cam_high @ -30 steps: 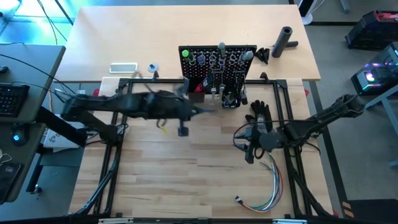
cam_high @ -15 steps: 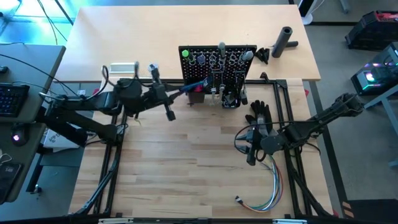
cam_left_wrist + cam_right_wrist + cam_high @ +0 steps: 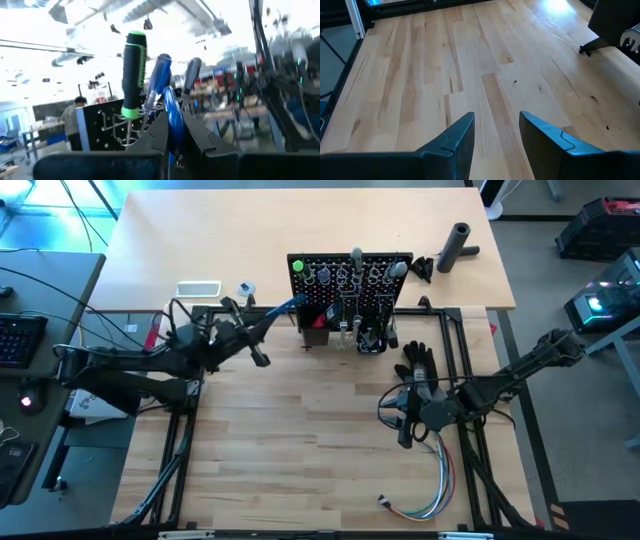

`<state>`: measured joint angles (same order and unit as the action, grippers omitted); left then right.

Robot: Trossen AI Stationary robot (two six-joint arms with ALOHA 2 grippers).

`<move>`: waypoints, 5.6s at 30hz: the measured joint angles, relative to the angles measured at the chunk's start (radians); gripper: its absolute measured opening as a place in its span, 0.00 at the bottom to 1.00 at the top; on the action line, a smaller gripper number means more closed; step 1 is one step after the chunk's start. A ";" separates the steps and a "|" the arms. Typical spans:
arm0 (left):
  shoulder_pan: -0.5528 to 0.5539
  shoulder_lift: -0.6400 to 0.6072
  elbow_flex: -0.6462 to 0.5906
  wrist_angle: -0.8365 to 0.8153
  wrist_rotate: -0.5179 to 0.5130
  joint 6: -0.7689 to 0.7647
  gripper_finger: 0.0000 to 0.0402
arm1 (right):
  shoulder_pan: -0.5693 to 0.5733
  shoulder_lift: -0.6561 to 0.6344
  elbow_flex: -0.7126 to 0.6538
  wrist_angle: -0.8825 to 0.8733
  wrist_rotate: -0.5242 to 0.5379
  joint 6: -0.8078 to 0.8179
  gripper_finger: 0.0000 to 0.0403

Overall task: Hang tools onto peg board
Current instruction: Put the blue pick tool on the left black bin on the peg board, then return to Home Position

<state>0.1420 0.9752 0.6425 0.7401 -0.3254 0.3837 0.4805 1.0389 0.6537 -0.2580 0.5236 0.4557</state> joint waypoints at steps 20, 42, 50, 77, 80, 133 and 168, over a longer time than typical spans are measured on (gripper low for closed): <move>0.167 0.186 -0.121 0.332 0.142 -0.146 0.04 | 0.000 0.000 0.000 0.037 0.018 0.026 0.37; 0.267 0.360 -0.121 0.382 0.207 -0.219 0.04 | 0.000 0.000 0.000 0.037 0.023 0.016 0.37; 0.302 0.432 -0.120 0.418 0.229 -0.268 0.05 | 0.000 0.000 0.000 0.037 0.024 0.016 0.37; 0.302 0.475 -0.120 0.305 0.234 -0.318 0.24 | 0.000 0.000 0.000 0.036 0.032 -0.004 0.37; 0.295 0.460 -0.120 0.299 0.234 -0.328 0.31 | 0.000 0.000 0.000 0.036 0.032 -0.004 0.37; -0.073 -0.706 -0.179 -1.014 0.676 -0.521 0.51 | 0.000 0.000 0.000 -0.272 0.049 0.176 0.37; -0.073 -0.714 -0.179 -1.002 0.431 -0.419 0.51 | 0.088 -0.047 0.000 -0.198 0.008 0.111 0.37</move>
<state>0.0693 0.2616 0.4633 -0.2621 0.1056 -0.0351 0.5685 0.9921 0.6533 -0.4563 0.5314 0.5663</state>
